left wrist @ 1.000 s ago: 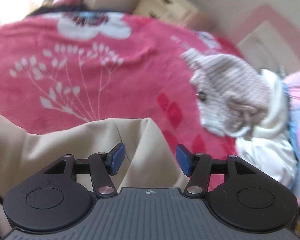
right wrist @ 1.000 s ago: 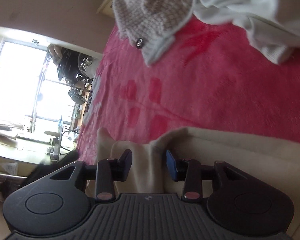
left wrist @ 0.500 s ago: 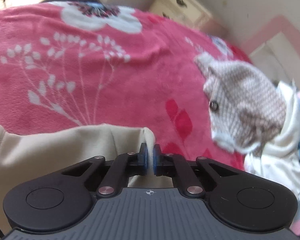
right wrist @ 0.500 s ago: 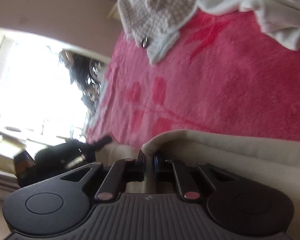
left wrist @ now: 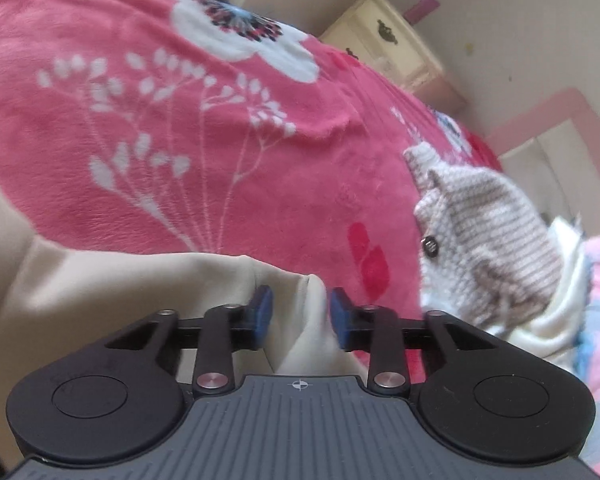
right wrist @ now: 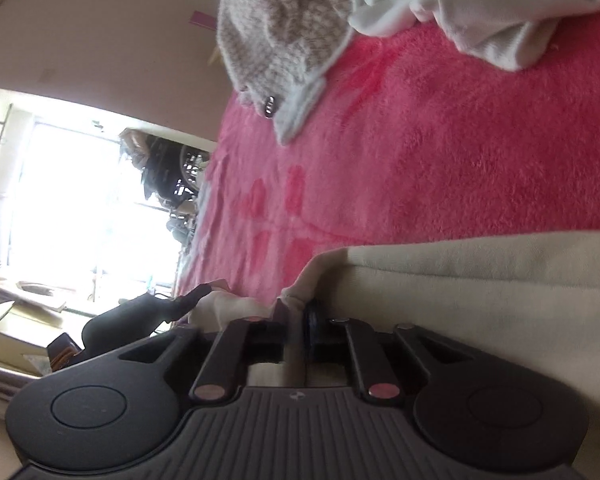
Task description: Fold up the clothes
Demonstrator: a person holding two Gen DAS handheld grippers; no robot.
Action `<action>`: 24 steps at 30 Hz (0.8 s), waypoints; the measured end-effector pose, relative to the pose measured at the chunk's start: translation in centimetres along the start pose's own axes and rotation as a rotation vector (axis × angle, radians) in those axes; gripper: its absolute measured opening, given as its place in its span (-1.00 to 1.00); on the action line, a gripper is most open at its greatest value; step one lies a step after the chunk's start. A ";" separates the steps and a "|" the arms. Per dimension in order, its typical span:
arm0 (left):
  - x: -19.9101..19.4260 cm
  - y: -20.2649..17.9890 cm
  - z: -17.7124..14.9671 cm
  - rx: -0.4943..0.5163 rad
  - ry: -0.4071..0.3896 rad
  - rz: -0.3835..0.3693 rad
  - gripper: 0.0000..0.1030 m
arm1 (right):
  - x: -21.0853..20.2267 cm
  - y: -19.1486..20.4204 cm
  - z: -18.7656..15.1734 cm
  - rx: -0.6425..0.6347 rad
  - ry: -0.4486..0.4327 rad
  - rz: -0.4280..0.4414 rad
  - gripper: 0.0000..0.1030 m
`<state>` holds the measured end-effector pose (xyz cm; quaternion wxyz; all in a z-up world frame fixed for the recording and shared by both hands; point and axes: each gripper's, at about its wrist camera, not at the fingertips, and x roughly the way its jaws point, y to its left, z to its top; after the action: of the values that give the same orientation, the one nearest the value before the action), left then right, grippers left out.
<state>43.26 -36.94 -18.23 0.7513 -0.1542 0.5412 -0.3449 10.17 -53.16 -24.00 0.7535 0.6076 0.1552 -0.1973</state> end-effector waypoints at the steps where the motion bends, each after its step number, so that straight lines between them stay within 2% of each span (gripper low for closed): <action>1: -1.1 0.2 0.2 -0.025 -0.008 0.004 -0.14 | -0.4 0.0 0.1 -0.002 -0.011 0.010 -0.32; 2: -2.5 0.5 0.5 -0.052 -0.026 0.011 -0.02 | -0.7 -0.1 0.3 0.006 -0.022 0.025 -0.25; 3: -3.8 0.8 0.6 -0.070 -0.042 0.014 -0.01 | -1.0 0.0 0.5 0.012 -0.032 0.046 -0.13; 4: -5.5 1.1 0.7 -0.088 -0.061 0.007 -0.01 | -1.4 0.1 0.6 0.016 -0.047 0.057 -0.12; 9: -16.5 2.1 -0.2 -0.106 -0.138 -0.029 0.03 | -4.2 2.0 0.5 -0.037 -0.081 0.077 -0.12; 12: -24.3 3.3 -2.7 -0.111 -0.177 0.001 0.06 | -6.2 4.0 -0.5 -0.124 -0.069 0.088 -0.16; 14: -29.8 5.2 -5.4 -0.140 -0.228 0.005 0.12 | -7.6 6.1 -2.4 -0.231 -0.027 0.098 -0.17; 18: -37.4 9.3 -12.1 -0.235 -0.278 0.069 0.16 | -8.9 8.9 -8.8 -0.469 0.166 0.117 -0.20; 24: -42.2 15.9 -24.1 -0.433 -0.305 0.152 0.17 | -7.4 11.0 -19.6 -0.717 0.454 0.114 -0.24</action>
<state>19.27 6.72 -6.88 0.7975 -0.3204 0.4927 -0.1366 9.14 -31.19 -15.26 0.8736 0.3428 0.3419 0.0498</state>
